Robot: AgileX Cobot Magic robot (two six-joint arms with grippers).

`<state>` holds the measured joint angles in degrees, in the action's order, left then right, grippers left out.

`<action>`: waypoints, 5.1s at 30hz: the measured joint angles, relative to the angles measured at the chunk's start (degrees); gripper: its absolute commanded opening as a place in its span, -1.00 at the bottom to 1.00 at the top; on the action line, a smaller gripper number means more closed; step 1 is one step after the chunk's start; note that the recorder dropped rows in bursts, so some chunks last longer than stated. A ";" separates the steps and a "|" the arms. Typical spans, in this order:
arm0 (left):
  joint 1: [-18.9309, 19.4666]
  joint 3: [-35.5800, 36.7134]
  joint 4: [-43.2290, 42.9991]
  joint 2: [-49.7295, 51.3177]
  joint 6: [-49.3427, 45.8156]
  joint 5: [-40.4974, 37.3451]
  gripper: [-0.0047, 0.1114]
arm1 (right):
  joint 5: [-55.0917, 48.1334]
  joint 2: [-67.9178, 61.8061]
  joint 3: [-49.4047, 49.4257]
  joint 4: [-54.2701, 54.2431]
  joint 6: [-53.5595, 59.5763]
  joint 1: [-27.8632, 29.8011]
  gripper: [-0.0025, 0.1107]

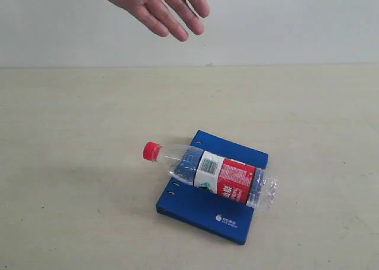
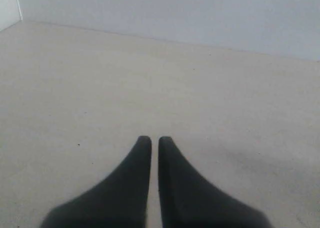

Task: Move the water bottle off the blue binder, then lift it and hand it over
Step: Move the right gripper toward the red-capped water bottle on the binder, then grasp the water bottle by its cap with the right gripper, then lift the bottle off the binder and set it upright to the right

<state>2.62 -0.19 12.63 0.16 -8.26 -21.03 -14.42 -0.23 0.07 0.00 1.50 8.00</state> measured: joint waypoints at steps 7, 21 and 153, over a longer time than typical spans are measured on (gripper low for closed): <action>0.00 0.00 0.00 0.00 0.00 0.00 -0.83 | 20.86 0.00 0.00 -0.78 -0.08 0.00 -0.96; 0.00 0.00 0.00 0.00 0.00 0.00 -0.83 | -13.26 0.00 0.00 -32.52 -34.20 0.00 -0.96; 0.00 0.00 0.00 0.00 0.00 0.00 -0.83 | 40.56 -92.20 -61.73 -95.80 101.50 -25.82 -0.96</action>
<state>2.62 -0.19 12.63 0.16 -8.26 -21.03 26.14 -92.43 -61.66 -95.80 103.00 -17.82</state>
